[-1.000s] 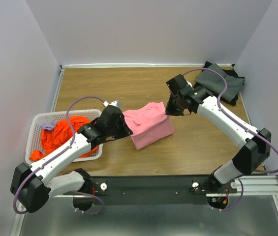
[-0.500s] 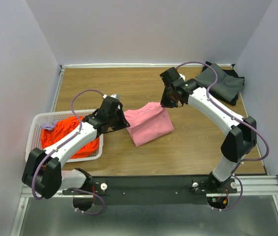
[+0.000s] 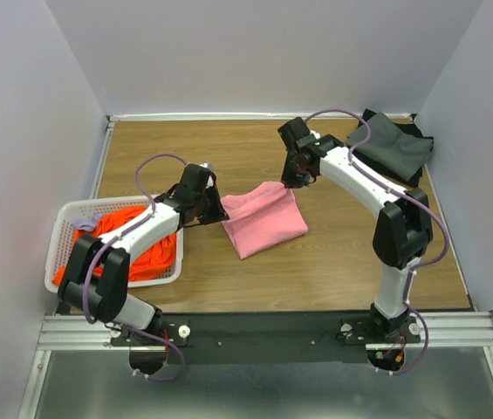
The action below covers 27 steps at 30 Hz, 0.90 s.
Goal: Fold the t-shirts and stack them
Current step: Fold the tshirt, then neatly place the folded tshirt to the corner
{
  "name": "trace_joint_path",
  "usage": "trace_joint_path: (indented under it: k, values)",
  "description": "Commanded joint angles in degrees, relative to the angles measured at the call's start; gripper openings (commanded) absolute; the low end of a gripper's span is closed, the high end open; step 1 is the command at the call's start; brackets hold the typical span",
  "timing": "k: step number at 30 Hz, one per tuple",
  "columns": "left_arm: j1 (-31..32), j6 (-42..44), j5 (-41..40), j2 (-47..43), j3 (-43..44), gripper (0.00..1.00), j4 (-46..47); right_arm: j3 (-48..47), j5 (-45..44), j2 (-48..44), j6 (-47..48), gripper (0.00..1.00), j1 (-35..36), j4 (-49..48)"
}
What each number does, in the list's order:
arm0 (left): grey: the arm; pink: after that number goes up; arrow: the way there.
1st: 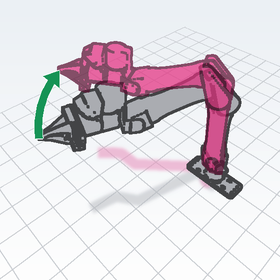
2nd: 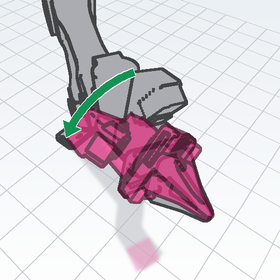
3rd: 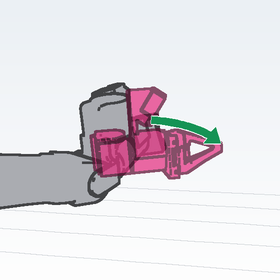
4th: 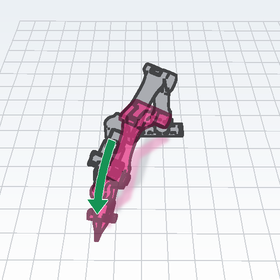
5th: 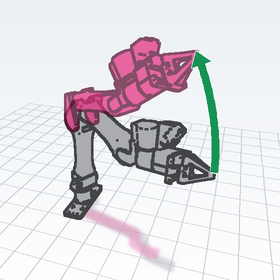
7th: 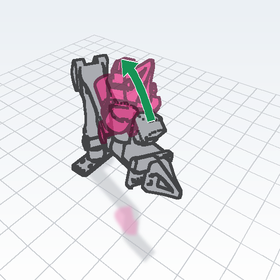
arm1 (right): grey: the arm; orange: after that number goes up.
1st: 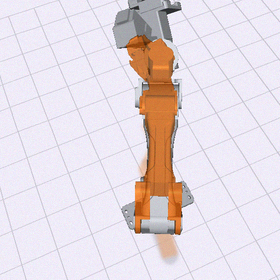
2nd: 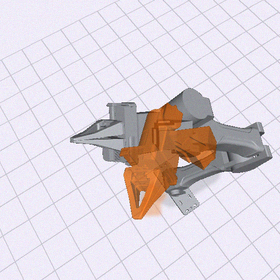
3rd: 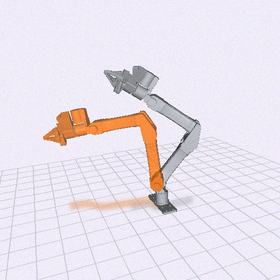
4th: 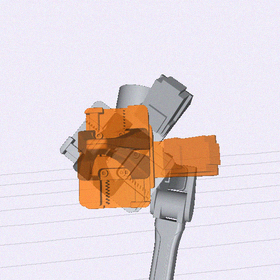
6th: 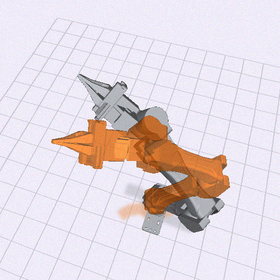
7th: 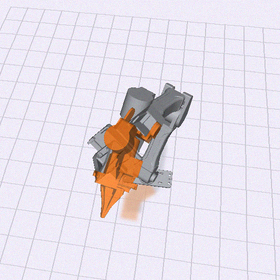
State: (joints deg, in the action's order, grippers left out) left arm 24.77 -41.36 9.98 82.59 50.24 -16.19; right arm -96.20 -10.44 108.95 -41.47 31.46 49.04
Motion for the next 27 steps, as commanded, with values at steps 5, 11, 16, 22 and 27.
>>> trace_joint_path:
  k: [5, 11, 16, 22, 27]
  values:
    - [-3.32, 6.73, -0.04, 8.19, 7.93, 0.02, -2.35, -7.48, -1.26, 7.75, 2.71, 0.02, -3.16, -1.40]
    - [-8.25, 10.51, -5.66, 11.28, 19.97, 0.88, -8.49, -24.08, 5.49, 16.46, 5.08, 0.47, -6.50, -1.31]
    - [-9.04, 13.59, -8.84, 10.85, 27.80, 0.95, -13.08, -25.89, 8.24, 15.34, 8.34, 0.62, -7.12, -1.31]
    - [-8.78, 11.57, -4.71, 5.50, 17.03, 0.95, -8.70, -10.37, 10.08, 7.62, 10.53, 0.69, -7.21, -3.93]
    - [-8.34, 10.52, -3.04, 1.09, 8.31, 0.95, -5.70, 2.93, 16.49, 1.45, 11.59, 0.72, -7.64, -9.91]
